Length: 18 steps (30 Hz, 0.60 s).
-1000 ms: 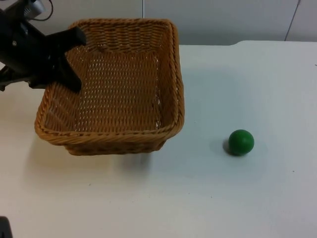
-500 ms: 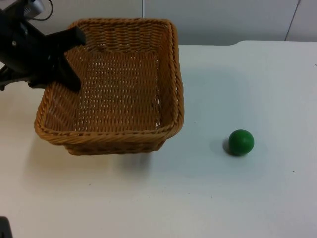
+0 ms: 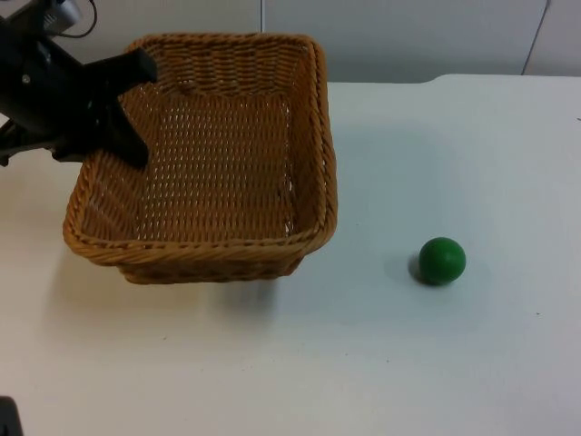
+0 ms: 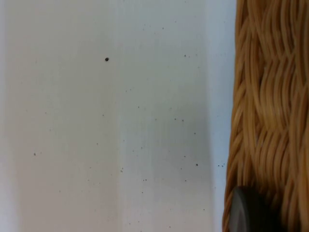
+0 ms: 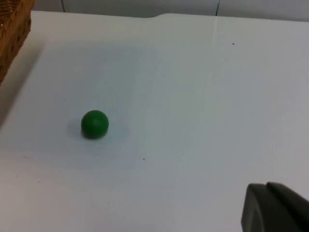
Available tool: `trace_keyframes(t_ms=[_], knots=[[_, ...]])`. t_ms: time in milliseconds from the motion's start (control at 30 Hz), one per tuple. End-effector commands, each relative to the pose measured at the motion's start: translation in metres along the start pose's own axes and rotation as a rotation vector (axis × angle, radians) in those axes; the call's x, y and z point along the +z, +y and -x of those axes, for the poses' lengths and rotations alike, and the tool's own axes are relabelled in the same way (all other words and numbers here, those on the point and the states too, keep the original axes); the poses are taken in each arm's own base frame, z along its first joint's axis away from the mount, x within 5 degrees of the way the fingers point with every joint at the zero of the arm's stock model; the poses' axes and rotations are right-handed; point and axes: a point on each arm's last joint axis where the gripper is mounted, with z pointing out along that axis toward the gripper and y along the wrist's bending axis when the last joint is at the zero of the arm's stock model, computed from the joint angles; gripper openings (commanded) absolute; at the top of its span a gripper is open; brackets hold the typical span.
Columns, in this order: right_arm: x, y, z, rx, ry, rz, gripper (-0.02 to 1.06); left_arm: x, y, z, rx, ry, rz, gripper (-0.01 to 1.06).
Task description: Pick up the basket with the left hand and place the ball into the basket with the right hand.
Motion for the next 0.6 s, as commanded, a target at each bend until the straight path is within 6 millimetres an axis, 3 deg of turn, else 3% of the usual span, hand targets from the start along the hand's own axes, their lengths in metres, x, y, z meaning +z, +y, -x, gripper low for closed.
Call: trace_keyframes(t_ms=[0,400,567], knots=[[0.0006,-0.0002,-0.001,0.002,-0.006,-0.008,0.0,-0.0053,-0.0052,0.0039,-0.018,-0.023,-0.023,0.0],[0.0004,-0.0005,-0.0009,0.005,-0.007,-0.011,0.0,-0.0054,-0.0042,0.0056,-0.018,-0.042,-0.011,0.0],[0.0049,-0.0095,0.0015,0.095,0.029,-0.1,0.0,-0.0054,-0.0044,0.0053,-0.018,-0.039,-0.013,0.0]])
